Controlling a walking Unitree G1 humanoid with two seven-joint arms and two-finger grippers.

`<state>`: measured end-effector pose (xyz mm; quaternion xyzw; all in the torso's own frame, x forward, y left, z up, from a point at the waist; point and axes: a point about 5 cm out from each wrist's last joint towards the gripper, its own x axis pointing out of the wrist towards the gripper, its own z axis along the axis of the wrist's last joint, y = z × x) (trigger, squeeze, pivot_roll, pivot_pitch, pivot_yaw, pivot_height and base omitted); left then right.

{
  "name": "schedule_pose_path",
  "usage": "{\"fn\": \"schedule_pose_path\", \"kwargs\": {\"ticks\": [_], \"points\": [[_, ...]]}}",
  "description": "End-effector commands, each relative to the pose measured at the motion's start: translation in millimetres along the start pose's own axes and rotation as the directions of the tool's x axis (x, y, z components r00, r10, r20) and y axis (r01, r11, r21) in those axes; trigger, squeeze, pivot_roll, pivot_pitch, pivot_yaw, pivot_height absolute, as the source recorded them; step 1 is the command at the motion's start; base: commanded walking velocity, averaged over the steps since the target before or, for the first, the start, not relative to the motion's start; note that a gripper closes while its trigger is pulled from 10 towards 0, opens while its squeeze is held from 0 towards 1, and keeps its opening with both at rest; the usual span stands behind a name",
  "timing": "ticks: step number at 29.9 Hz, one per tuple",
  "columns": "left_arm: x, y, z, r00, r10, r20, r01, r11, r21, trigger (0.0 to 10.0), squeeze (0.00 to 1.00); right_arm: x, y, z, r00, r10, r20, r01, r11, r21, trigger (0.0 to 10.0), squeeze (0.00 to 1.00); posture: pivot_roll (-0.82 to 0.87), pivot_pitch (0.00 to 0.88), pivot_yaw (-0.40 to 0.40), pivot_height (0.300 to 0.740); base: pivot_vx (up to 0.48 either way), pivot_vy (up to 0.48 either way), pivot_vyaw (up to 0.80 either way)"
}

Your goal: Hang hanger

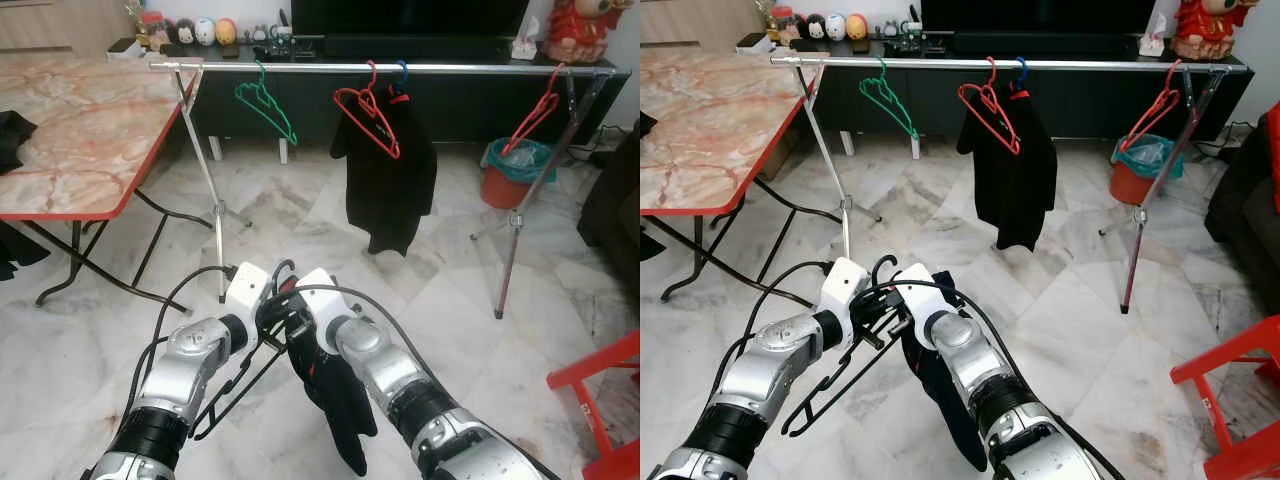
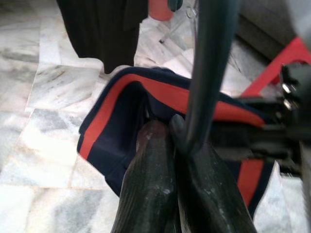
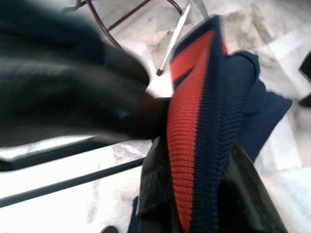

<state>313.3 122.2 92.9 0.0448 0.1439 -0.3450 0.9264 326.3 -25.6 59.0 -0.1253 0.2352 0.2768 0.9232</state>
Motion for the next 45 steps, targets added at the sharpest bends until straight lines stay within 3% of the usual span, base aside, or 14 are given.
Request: {"fn": "schedule_pose_path", "kwargs": {"ticks": [1,3,5,9,17,23,33,41,45], "points": [[4.0,-11.8,6,0.998,-0.07,-0.001,0.07,0.996,0.046,10.0,0.0,0.2,-7.7,11,0.998,-0.067,0.022,0.065,0.995,0.077,10.0,0.0,0.08,0.0,0.015,0.74,0.0,0.0,0.0],[4.5,-8.4,4,0.999,-0.04,-0.018,0.041,0.998,0.051,10.0,0.0,0.0,-8.8,13,0.997,-0.073,0.03,0.071,0.994,0.083,10.0,0.0,0.08,0.0,0.015,0.74,0.0,0.0,0.0],[6.0,-5.5,1,0.999,-0.009,-0.049,0.012,0.998,0.055,10.0,0.0,0.5,-7.6,16,0.996,-0.074,0.043,0.067,0.986,0.15,10.0,0.0,0.08,0.0,0.016,0.74,0.0,0.0,0.0],[7.2,-6.1,-9,0.993,0.0,-0.119,0.007,0.998,0.055,10.0,0.0,1.4,7.7,28,0.994,0.026,0.109,-0.052,0.969,0.242,10.0,0.0,0.08,0.0,0.019,0.74,0.0,0.0,0.0],[7.3,-10.5,-11,0.991,-0.031,-0.128,0.038,0.998,0.053,10.0,0.0,1.4,20.7,30,0.988,0.094,0.12,-0.12,0.965,0.235,10.0,0.0,0.08,0.0,0.018,0.74,0.0,0.0,0.0],[2.7,-22.3,-22,0.971,-0.132,-0.201,0.153,0.984,0.091,10.0,0.0,0.5,3.6,36,0.99,0.019,0.141,-0.054,0.968,0.246,10.0,0.0,0.08,0.0,0.018,0.74,0.0,0.0,0.0],[2.0,-25.4,-29,0.956,-0.143,-0.255,0.174,0.979,0.104,10.0,0.0,-2.5,-22.3,49,0.977,-0.13,0.17,0.074,0.952,0.298,10.0,0.0,0.08,0.0,0.017,0.74,0.0,0.0,0.0],[-6.8,-22.4,-28,0.951,-0.163,-0.264,0.203,0.971,0.129,10.0,0.0,-7.0,-51.5,29,0.959,-0.269,0.087,0.228,0.917,0.327,10.0,0.0,0.09,0.0,0.015,0.74,0.0,0.0,0.0],[-5.3,-15.1,-23,0.967,-0.109,-0.231,0.142,0.981,0.131,10.0,0.0,-9.7,-62.2,23,0.949,-0.31,0.059,0.274,0.902,0.334,10.0,0.0,0.09,0.0,0.017,0.74,0.0,0.0,0.0]]}}
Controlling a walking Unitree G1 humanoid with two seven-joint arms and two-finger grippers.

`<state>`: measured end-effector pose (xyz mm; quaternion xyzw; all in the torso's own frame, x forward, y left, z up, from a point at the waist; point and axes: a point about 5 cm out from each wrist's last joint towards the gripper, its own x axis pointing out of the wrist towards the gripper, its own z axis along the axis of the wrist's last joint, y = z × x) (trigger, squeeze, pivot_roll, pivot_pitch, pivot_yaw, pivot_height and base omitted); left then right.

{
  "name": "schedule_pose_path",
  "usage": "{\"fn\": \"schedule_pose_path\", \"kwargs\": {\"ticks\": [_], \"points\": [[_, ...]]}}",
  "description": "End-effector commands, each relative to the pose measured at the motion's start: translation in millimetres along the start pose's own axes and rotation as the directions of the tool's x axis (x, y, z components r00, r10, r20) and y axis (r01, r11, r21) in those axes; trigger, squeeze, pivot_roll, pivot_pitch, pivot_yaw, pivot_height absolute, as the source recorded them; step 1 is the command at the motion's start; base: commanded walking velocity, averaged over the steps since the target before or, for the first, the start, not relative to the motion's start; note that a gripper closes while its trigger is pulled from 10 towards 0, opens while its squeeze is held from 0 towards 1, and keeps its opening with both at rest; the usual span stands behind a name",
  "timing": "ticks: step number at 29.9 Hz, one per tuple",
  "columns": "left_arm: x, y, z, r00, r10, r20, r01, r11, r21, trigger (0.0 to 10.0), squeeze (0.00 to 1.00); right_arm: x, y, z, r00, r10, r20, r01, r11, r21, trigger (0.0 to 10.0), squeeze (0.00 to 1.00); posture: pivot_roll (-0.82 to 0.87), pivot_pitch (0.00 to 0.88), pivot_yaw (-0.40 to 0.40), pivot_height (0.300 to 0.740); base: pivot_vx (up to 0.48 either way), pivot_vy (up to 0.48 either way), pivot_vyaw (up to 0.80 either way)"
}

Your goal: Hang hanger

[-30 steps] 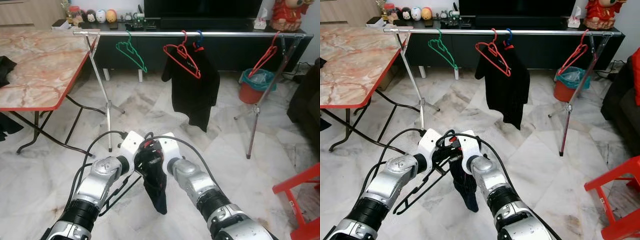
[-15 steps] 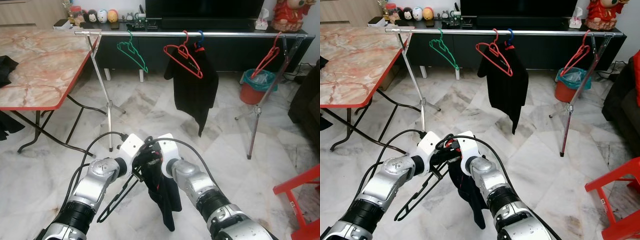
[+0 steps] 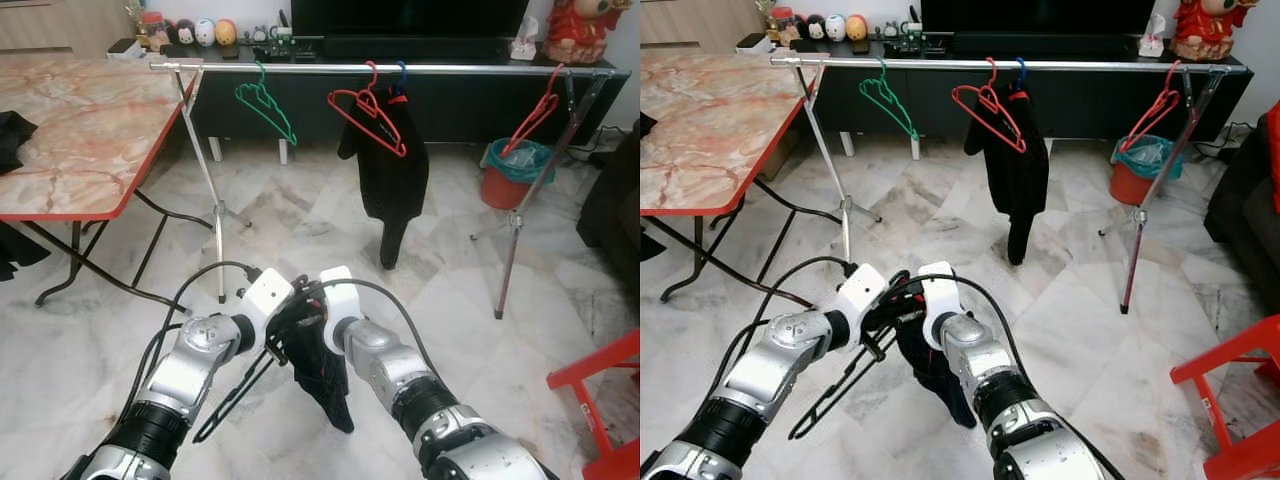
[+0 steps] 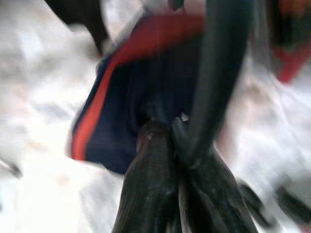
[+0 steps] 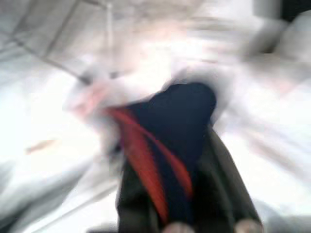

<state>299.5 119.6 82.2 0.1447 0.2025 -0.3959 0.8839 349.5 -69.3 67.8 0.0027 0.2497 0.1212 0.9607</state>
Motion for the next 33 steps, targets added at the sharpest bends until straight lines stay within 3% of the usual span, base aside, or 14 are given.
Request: {"fn": "schedule_pose_path", "kwargs": {"ticks": [1,7,14,22,28,33], "points": [[1.9,-4.1,-7,0.999,-0.019,-0.028,0.019,1.0,-0.014,10.0,0.0,0.1,-7.2,24,0.995,-0.048,0.092,0.047,0.999,0.01,10.0,0.0,0.09,0.0,0.017,0.74,0.0,0.0,0.0],[-0.8,5.3,2,0.999,0.033,0.021,-0.032,0.999,-0.027,10.0,0.0,-0.6,-20.5,14,0.996,-0.072,0.052,0.073,0.997,-0.015,10.0,0.0,0.09,0.0,0.015,0.74,0.0,0.0,0.0],[-0.8,4.4,0,1.0,0.023,0.017,-0.022,0.999,-0.029,10.0,0.0,0.1,-19.7,13,0.997,-0.07,0.045,0.071,0.997,-0.018,10.0,0.0,0.09,0.0,0.015,0.74,0.0,0.0,0.0],[0.9,-3.4,2,0.999,-0.035,0.03,0.036,0.999,-0.036,10.0,0.0,1.4,-6.4,10,0.999,-0.021,0.04,0.022,0.999,-0.03,10.0,0.0,0.09,0.0,0.017,0.74,0.0,0.0,0.0],[-3.1,-14.0,-4,0.991,-0.133,0.006,0.133,0.991,-0.019,10.0,0.0,1.4,-14.2,11,0.997,-0.065,0.046,0.066,0.998,-0.013,10.0,0.0,0.1,0.0,0.015,0.74,0.0,0.0,0.0],[-4.1,-14.9,-6,0.989,-0.148,-0.003,0.148,0.989,-0.015,10.0,0.0,1.1,-20.8,13,0.995,-0.09,0.045,0.091,0.996,-0.012,10.0,0.0,0.1,0.0,0.014,0.74,0.0,0.0,0.0]]}}
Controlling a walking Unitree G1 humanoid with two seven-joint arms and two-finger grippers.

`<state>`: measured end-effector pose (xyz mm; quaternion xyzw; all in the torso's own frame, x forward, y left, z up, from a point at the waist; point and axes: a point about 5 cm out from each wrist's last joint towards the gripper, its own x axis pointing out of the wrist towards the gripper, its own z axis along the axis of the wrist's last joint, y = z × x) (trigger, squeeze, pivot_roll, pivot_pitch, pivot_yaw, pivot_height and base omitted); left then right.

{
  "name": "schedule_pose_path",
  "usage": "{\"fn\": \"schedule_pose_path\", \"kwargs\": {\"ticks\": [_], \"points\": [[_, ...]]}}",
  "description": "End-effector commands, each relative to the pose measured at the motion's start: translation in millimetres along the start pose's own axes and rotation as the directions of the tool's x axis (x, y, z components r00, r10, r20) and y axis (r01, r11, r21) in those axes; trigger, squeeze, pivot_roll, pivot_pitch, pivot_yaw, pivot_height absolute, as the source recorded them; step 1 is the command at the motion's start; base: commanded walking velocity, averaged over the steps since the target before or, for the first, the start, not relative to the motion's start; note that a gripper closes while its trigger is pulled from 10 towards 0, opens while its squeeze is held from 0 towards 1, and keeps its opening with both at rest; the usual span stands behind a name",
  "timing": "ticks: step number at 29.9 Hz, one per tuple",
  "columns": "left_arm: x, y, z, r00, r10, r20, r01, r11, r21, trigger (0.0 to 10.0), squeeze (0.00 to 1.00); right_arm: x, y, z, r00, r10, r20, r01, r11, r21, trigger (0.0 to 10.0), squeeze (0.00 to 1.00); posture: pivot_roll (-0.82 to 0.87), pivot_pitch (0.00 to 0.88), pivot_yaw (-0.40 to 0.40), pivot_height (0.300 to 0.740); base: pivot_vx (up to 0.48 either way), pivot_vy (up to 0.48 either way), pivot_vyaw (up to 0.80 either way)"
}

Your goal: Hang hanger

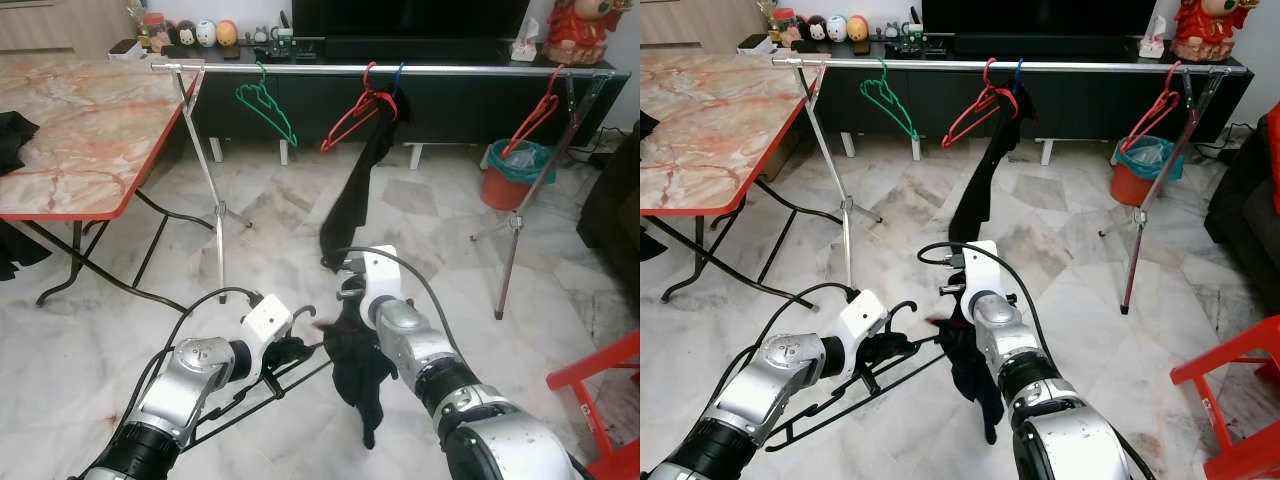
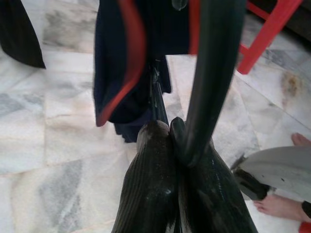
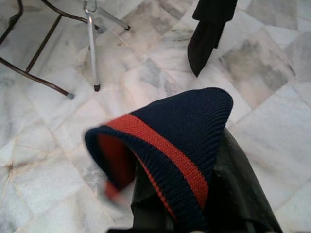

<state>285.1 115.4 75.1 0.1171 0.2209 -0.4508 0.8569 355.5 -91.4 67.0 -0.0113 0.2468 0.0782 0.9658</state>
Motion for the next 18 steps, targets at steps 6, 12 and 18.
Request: {"fn": "schedule_pose_path", "kwargs": {"ticks": [6,12,18], "points": [[1.3,1.1,3,1.0,0.02,-0.008,-0.02,0.999,0.031,10.0,0.0,1.0,5.5,14,0.999,0.009,0.046,-0.009,1.0,-0.003,10.0,0.0,0.1,0.0,0.012,0.74,0.0,0.0,0.0],[4.8,11.1,11,0.992,0.123,0.031,-0.123,0.992,0.011,10.0,0.0,1.0,12.2,15,0.998,0.034,0.049,-0.033,0.999,-0.003,10.0,0.0,0.09,0.0,0.015,0.74,0.0,0.0,0.0],[5.0,15.3,12,0.987,0.156,0.041,-0.156,0.988,-0.005,10.0,0.0,0.9,15.9,12,0.998,0.048,0.042,-0.047,0.999,-0.01,10.0,0.0,0.09,0.0,0.015,0.74,0.0,0.0,0.0]]}}
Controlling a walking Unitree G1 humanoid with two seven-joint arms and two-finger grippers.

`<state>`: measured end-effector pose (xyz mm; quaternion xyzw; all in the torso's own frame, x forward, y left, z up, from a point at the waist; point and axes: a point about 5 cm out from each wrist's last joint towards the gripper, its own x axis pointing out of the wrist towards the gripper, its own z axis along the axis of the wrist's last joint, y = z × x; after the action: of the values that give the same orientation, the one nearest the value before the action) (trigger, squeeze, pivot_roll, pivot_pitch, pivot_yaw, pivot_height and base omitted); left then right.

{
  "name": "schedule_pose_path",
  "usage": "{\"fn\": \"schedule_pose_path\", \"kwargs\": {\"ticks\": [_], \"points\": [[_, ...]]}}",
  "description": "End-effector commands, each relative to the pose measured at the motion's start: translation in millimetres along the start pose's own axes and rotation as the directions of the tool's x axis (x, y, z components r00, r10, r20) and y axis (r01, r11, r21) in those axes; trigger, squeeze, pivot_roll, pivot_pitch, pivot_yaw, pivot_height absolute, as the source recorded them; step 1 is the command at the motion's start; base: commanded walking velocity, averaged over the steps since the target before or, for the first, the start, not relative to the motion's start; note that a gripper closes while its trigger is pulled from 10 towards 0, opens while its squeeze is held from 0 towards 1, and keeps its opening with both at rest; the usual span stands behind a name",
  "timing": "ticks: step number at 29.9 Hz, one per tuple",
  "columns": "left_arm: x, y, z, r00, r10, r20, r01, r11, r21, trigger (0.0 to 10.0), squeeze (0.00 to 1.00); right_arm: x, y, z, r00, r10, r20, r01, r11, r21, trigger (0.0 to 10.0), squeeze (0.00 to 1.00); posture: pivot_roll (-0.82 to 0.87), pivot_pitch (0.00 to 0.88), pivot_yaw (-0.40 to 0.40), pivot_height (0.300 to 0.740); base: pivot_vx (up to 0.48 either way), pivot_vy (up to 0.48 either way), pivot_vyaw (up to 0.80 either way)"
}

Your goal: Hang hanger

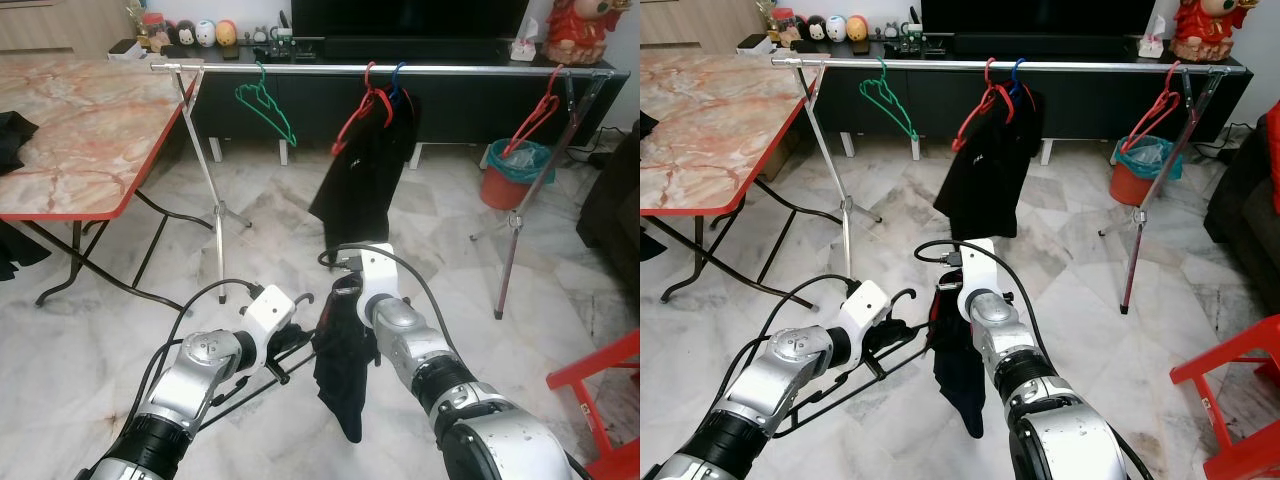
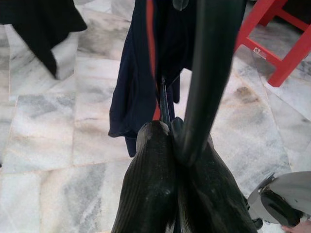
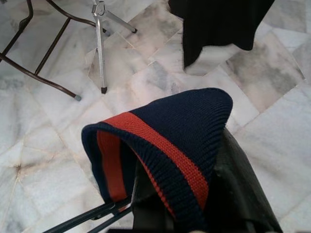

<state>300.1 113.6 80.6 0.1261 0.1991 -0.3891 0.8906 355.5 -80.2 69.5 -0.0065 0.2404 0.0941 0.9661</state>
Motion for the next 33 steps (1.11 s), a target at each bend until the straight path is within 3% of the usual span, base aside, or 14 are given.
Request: {"fn": "schedule_pose_path", "kwargs": {"ticks": [1,6,10,12,21,27,29,33], "points": [[-0.3,3.3,3,1.0,0.005,0.013,-0.005,1.0,-0.003,10.0,0.0,0.8,5.4,9,0.999,0.017,0.028,-0.017,1.0,-0.01,10.0,0.0,0.09,0.0,0.015,0.74,0.0,0.0,0.0],[-0.1,5.9,3,0.999,0.038,0.022,-0.038,0.999,-0.001,10.0,0.0,0.7,10.3,8,0.999,0.033,0.025,-0.032,0.999,-0.013,10.0,0.0,0.09,0.0,0.016,0.74,0.0,0.0,0.0],[1.2,16.5,8,0.989,0.137,0.048,-0.138,0.99,0.004,10.0,0.0,0.7,12.3,7,0.999,0.04,0.022,-0.04,0.999,-0.015,10.0,0.0,0.09,0.0,0.015,0.74,0.0,0.0,0.0],[1.1,25.2,14,0.976,0.204,0.075,-0.202,0.979,-0.039,10.0,0.0,0.6,13.6,7,0.999,0.048,0.021,-0.048,0.999,-0.016,10.0,0.0,0.09,0.0,0.015,0.74,0.0,0.0,0.0],[0.3,13.7,15,0.989,0.094,0.115,-0.09,0.995,-0.035,10.0,0.0,0.5,18.4,6,0.997,0.074,0.016,-0.073,0.997,-0.027,10.0,0.0,0.09,0.0,0.015,0.74,0.0,0.0,0.0],[-2.2,-2.1,10,0.994,-0.057,0.099,0.056,0.998,0.011,10.0,0.0,0.8,11.6,7,0.999,0.05,0.019,-0.049,0.998,-0.025,10.0,0.0,0.09,0.0,0.013,0.74,0.0,0.0,0.0],[-3.1,-2.1,7,0.995,-0.066,0.076,0.064,0.998,0.03,10.0,0.0,0.9,6.3,8,0.999,0.031,0.023,-0.03,0.999,-0.022,10.0,0.0,0.1,0.0,0.012,0.74,0.0,0.0,0.0],[-2.1,10.8,8,0.996,0.045,0.075,-0.046,0.999,0.016,10.0,0.0,0.8,-1.2,9,1.0,0.013,0.023,-0.013,0.999,-0.035,10.0,0.0,0.09,0.0,0.013,0.74,0.0,0.0,0.0]]}}
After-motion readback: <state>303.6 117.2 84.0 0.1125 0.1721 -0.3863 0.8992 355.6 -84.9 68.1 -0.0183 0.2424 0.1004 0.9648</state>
